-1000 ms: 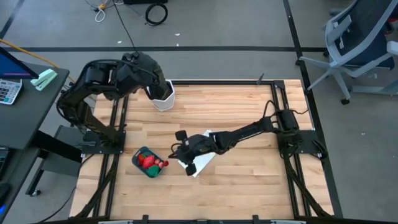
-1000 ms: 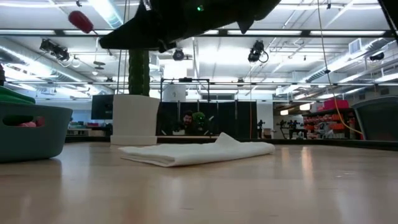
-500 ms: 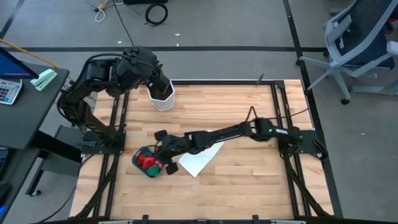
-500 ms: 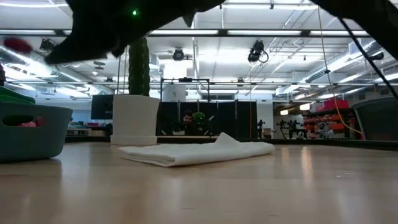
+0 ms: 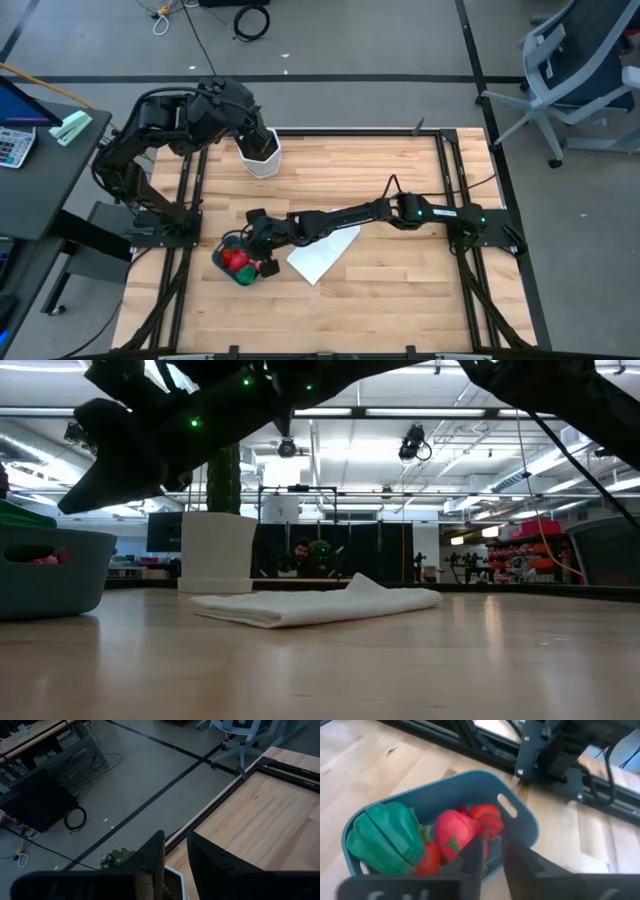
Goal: Pick and placing Produce into tupperware
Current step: Return to Home Position
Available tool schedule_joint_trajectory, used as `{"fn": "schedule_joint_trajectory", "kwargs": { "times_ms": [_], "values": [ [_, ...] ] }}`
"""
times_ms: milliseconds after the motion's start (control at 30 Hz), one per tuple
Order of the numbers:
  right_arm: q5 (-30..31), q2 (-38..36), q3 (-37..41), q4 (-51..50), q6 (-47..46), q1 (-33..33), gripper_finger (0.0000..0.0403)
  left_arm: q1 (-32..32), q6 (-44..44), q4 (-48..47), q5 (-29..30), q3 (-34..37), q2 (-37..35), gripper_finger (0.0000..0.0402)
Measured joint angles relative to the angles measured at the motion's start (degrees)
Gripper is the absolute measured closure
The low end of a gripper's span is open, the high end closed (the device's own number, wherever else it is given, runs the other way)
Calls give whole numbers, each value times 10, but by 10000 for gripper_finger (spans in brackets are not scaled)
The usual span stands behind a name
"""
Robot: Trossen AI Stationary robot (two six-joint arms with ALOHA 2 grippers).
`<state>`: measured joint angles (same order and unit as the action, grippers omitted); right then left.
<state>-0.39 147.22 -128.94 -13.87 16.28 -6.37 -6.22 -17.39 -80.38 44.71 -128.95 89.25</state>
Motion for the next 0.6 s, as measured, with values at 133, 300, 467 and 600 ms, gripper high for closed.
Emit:
{"fn": "schedule_joint_trajectory", "kwargs": {
  "times_ms": [133, 300, 467, 600],
  "values": [
    [0, 0, 1, -5, -7, -2, 289, 0, 0, 0, 0, 0, 0, 318],
    [16, -6, 2, -16, -11, -6, 253, 0, 1, 0, 0, 0, 0, 321],
    [37, -56, 1, -123, -36, -7, 246, 0, 1, -9, 0, 0, 0, 315],
    [39, -115, 1, -329, -86, -7, 252, 1, 0, -42, 0, 0, 0, 312]
  ]
}}
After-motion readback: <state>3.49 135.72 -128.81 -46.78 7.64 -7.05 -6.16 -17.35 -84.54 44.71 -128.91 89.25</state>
